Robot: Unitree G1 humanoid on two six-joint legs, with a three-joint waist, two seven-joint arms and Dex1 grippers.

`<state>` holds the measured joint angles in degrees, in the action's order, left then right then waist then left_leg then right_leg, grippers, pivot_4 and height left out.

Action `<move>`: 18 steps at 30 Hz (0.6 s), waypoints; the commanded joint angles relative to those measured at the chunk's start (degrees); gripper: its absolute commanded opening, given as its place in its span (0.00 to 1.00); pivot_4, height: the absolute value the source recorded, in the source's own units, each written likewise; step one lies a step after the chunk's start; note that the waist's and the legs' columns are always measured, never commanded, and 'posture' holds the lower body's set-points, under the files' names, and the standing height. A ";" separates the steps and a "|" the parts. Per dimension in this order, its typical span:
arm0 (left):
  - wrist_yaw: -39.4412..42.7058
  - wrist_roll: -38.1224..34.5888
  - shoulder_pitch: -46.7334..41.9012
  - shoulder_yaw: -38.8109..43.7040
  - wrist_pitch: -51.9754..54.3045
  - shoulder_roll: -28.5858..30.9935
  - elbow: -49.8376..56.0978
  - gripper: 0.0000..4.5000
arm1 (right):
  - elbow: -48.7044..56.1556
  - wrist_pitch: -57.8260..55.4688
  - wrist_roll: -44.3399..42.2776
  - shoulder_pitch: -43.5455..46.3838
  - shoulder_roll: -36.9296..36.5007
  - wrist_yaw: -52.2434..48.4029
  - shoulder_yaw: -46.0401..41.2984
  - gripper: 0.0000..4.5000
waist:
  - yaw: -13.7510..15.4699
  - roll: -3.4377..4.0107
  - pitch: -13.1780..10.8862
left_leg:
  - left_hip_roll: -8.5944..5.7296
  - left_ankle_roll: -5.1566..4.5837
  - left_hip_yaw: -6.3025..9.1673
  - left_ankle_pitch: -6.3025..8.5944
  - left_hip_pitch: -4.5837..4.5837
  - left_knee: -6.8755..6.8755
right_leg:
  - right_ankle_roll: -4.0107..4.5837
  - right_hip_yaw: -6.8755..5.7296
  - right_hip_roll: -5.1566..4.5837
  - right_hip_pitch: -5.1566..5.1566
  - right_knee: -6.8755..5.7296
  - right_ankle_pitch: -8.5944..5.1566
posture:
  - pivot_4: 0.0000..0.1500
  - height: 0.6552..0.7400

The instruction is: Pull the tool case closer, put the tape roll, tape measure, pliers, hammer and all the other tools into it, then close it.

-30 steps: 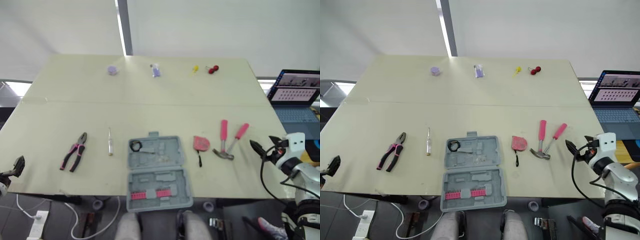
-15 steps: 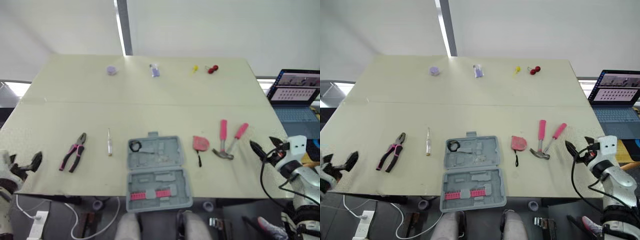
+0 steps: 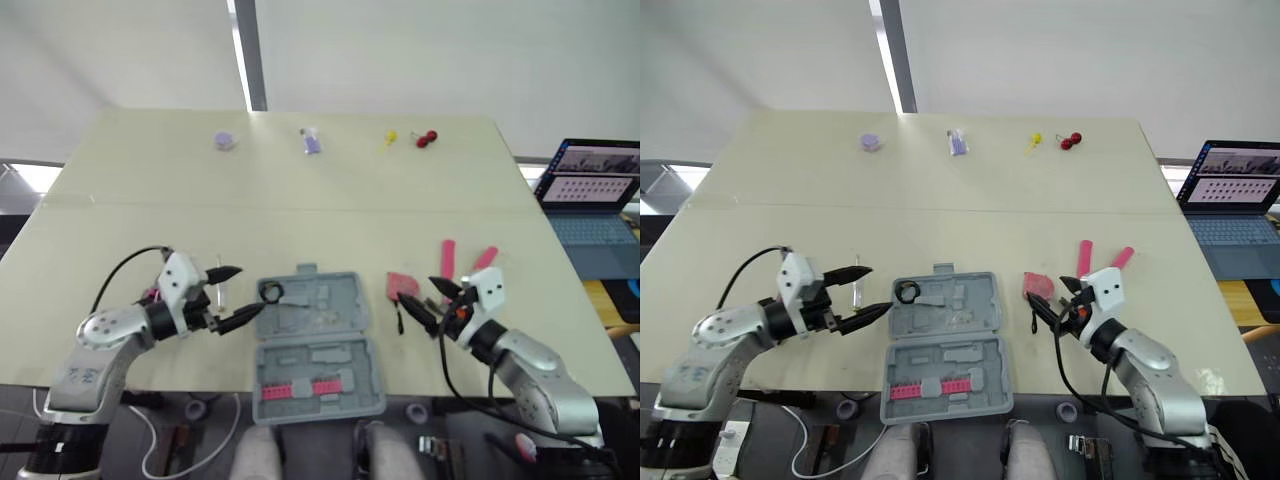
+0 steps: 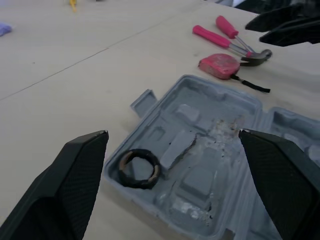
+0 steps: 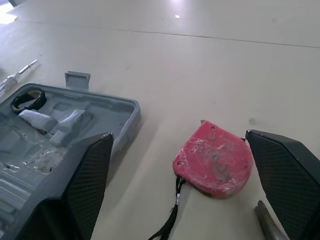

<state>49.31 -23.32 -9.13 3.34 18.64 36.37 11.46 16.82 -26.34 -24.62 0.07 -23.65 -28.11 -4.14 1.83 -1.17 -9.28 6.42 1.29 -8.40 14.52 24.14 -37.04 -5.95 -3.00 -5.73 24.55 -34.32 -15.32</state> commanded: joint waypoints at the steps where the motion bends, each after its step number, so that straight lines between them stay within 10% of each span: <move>1: 2.58 1.98 -2.08 -4.68 -2.98 -1.11 1.57 1.00 | 5.10 -2.13 2.27 -1.86 0.61 3.35 2.18 1.00 | -0.01 0.00 0.00 | 0.00 -0.07 -0.01 -0.04 0.00 -0.02 | 0.00 0.01 0.00 -0.01 0.00 0.00 | 1.00 1.00; 8: 5.51 5.72 -3.48 -11.16 -8.93 -3.92 -1.18 1.00 | 5.53 -2.87 7.49 -5.57 2.34 8.43 3.63 1.00 | -0.01 -0.01 0.00 | -0.03 -0.24 0.00 -0.09 0.03 -0.04 | 0.00 0.02 0.00 -0.02 0.06 0.00 | 1.00 1.00; 12: 5.90 6.95 -4.29 -12.85 -10.17 -5.16 -2.26 1.00 | 4.08 -3.22 9.15 -5.52 3.52 9.37 4.86 0.59 | -0.09 0.00 0.00 | -0.03 -0.28 0.03 -0.11 0.03 -0.04 | 0.00 0.01 0.01 -0.02 0.06 0.00 | 1.00 1.00; 18: 5.81 7.79 -5.10 -13.60 -10.86 -6.57 -3.16 1.00 | 0.68 -3.41 11.34 -2.91 6.13 10.65 5.80 0.59 | -0.11 0.00 0.00 | -0.03 -0.31 0.03 -0.12 0.04 -0.07 | 0.00 0.01 0.01 -0.03 0.06 0.00 | 1.00 1.00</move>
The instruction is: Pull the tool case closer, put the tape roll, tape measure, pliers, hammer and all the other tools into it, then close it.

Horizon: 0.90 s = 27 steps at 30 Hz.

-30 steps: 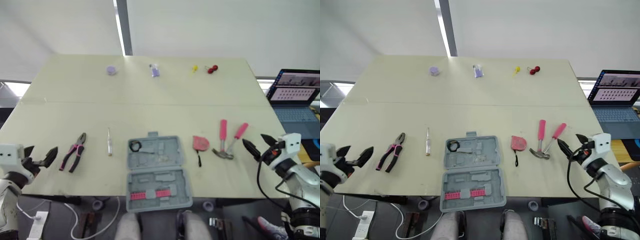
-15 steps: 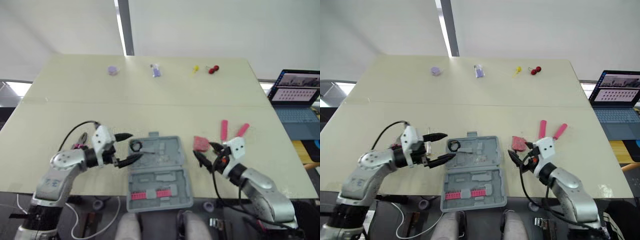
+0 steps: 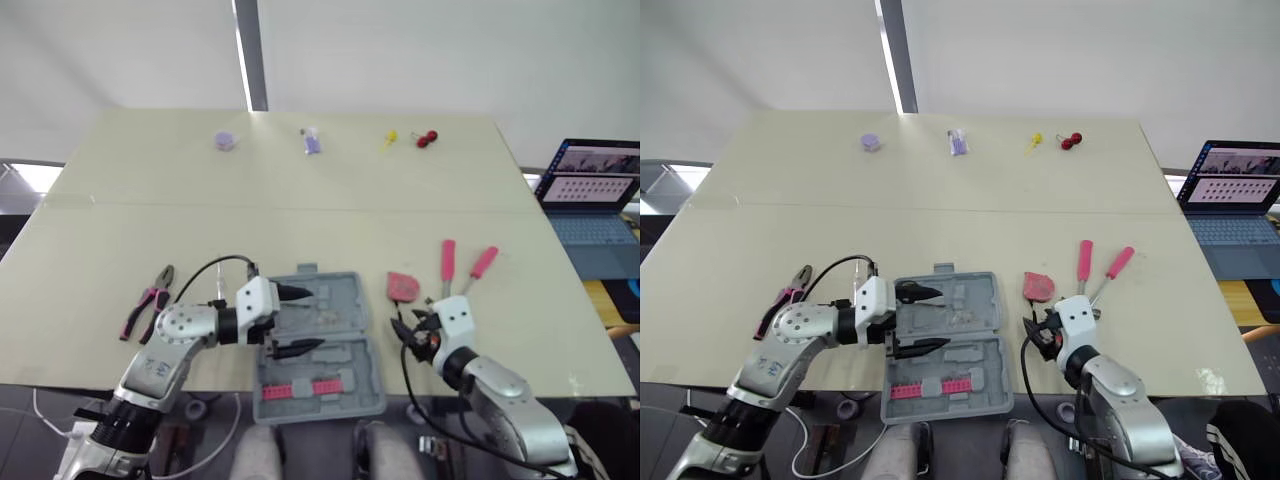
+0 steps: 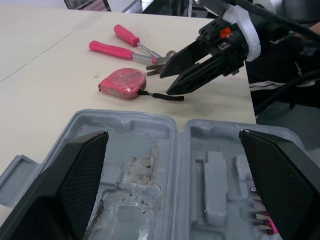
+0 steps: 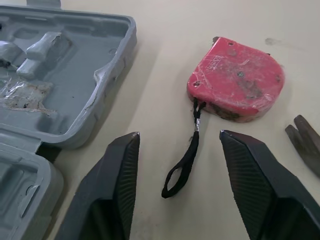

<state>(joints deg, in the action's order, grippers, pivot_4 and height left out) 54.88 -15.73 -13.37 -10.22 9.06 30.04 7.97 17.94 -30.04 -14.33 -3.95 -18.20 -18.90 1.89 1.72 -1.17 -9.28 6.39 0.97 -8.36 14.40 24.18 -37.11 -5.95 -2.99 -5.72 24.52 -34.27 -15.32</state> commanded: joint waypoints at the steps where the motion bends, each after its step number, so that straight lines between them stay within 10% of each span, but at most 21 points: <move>1: 0.29 0.41 -0.91 -0.10 -1.56 -0.39 0.18 1.00 | -1.18 0.34 1.40 1.59 1.07 1.66 -0.12 0.59 | 0.00 0.00 0.00 | 0.00 0.00 0.00 0.00 0.00 0.00 | 0.00 0.00 0.00 0.00 0.00 0.00 | 1.00 1.00; 14: -1.84 2.25 -1.05 -0.02 -3.60 -2.93 -0.58 1.00 | -9.15 2.88 4.21 5.64 4.07 1.84 0.14 0.59 | -0.03 0.00 0.00 | -0.01 -0.02 0.00 0.00 0.00 0.00 | -0.06 0.00 0.01 0.00 -0.01 0.03 | 1.00 1.00; 20: -1.61 2.78 -0.64 -0.38 -4.23 -2.93 -0.84 1.00 | -7.76 3.01 4.00 3.42 3.56 0.97 -0.51 0.03 | -0.03 0.00 0.00 | -0.01 -0.03 0.00 0.00 0.00 0.00 | -0.06 0.00 0.01 -0.01 -0.02 0.03 | 1.00 1.00; 27: 1.17 3.21 -0.03 -2.32 -6.03 -1.99 -1.35 1.00 | -3.82 2.50 2.14 -1.27 0.79 -1.03 -3.02 0.03 | -0.01 0.00 0.00 | -0.01 -0.04 0.01 0.01 0.00 -0.01 | -0.06 0.00 0.01 -0.05 0.02 0.03 | 1.00 1.00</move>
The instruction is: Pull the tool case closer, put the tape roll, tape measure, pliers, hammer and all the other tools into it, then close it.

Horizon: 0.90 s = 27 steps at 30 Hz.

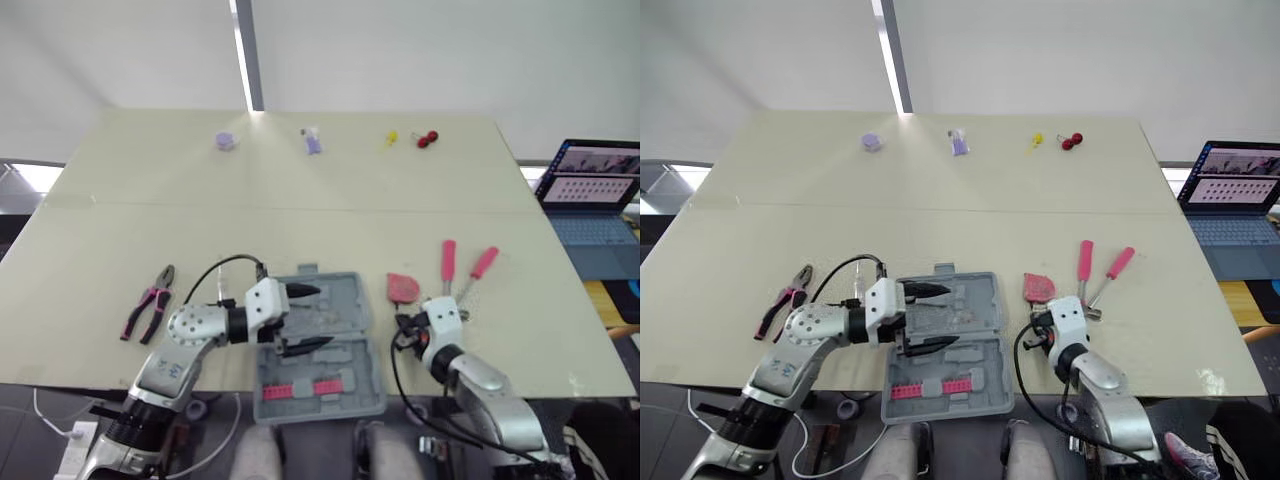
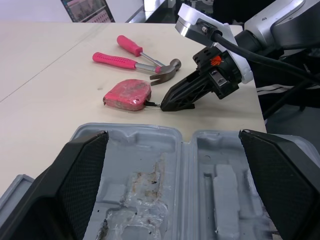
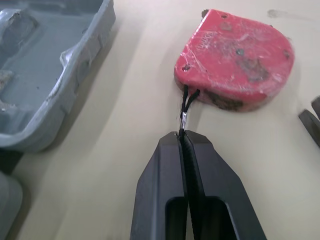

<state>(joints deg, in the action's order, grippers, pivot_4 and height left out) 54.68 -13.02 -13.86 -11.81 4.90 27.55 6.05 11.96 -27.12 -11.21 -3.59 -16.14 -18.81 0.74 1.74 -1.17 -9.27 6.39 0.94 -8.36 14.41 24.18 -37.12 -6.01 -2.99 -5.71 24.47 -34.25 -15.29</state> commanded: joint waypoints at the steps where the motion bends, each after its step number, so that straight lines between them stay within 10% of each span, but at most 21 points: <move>1: 2.24 0.82 0.51 -1.14 -2.76 0.95 0.03 1.00 | 3.08 -0.67 -1.46 -2.74 -1.96 -1.69 -2.38 0.03 | -0.01 0.00 0.00 | 0.00 0.00 0.00 0.00 0.00 0.00 | 0.00 0.00 0.00 0.00 -0.01 0.00 | 1.00 1.00; 27: 6.68 2.22 -2.31 -2.51 -8.01 1.33 -6.21 1.00 | 16.53 -4.67 -4.53 -17.71 -6.08 -5.73 -0.33 0.03 | 0.94 0.00 0.02 | 0.00 -0.04 0.04 0.00 -0.01 -0.03 | 0.88 -0.01 0.00 0.00 -0.05 -0.49 | 1.00 1.00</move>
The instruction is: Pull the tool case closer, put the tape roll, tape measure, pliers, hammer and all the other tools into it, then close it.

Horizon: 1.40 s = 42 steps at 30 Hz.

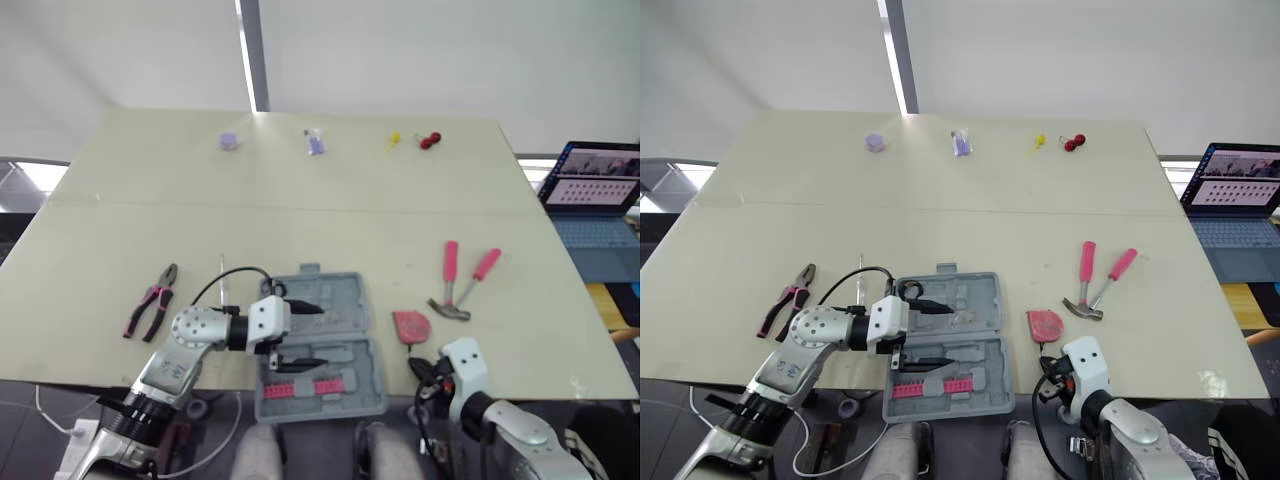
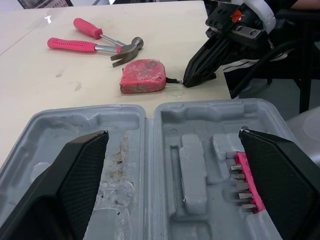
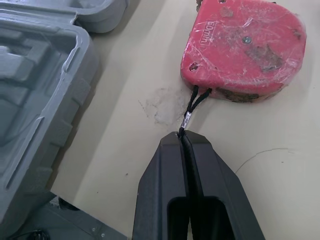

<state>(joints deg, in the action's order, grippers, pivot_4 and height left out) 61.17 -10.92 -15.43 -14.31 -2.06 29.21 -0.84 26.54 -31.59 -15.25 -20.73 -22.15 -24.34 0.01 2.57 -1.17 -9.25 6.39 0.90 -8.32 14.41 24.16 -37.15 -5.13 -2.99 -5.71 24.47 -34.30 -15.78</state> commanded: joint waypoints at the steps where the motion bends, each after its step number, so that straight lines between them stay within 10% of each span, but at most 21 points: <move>1: 0.16 0.17 -0.81 -0.07 -1.05 -0.41 0.63 1.00 | 1.98 -0.15 -0.48 -0.75 -0.12 -0.23 0.35 0.03 | 0.16 -0.01 0.00 | 0.00 0.00 0.00 0.00 0.00 0.00 | 0.00 0.00 0.00 0.00 0.00 0.00 | 1.00 1.00; 10: -0.19 0.56 -1.59 -0.24 -1.06 -1.20 0.07 1.00 | 3.63 -2.20 -3.55 -0.60 -2.75 -3.65 -1.61 0.03 | 0.44 -0.02 0.01 | 0.00 0.00 0.00 0.00 0.00 -0.04 | 0.00 0.01 0.00 -0.01 -0.02 0.00 | 1.00 1.00; 20: -2.25 1.04 -1.56 -0.41 -2.14 -3.46 -0.25 1.00 | -3.74 4.08 -9.03 11.08 -21.28 -24.49 -8.72 0.99 | 0.44 -0.03 0.01 | -0.02 -0.12 -0.01 0.01 -0.03 -0.19 | -0.05 0.06 0.02 -0.06 -0.06 0.03 | 1.00 1.00; 31: -5.96 3.65 1.93 0.39 -9.07 -4.71 0.40 1.00 | -43.33 41.09 2.71 39.87 -24.38 -55.30 7.23 0.99 | 0.54 0.01 -0.01 | -0.04 -0.18 -0.01 -0.02 -0.02 -0.29 | -1.02 0.05 0.05 -0.08 -0.12 0.57 | 1.00 1.00; 42: -9.30 2.11 7.36 2.04 -11.43 -5.15 1.69 1.00 | -66.13 57.14 7.68 50.78 -20.24 -60.50 10.03 0.99 | 0.27 0.16 -0.08 | -0.02 -0.13 -0.05 0.01 -0.02 -0.43 | -1.03 0.09 0.02 -0.06 -0.19 0.57 | 1.00 1.00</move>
<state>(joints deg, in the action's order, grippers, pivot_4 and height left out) 52.43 -7.03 -8.39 -13.14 -12.87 24.55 -1.24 -37.86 23.24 -8.25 29.00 -42.16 -83.19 10.39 2.85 -1.01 -9.33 6.36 0.77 -8.36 14.42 24.15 -37.60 -6.16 -2.90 -5.70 24.41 -34.50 -15.20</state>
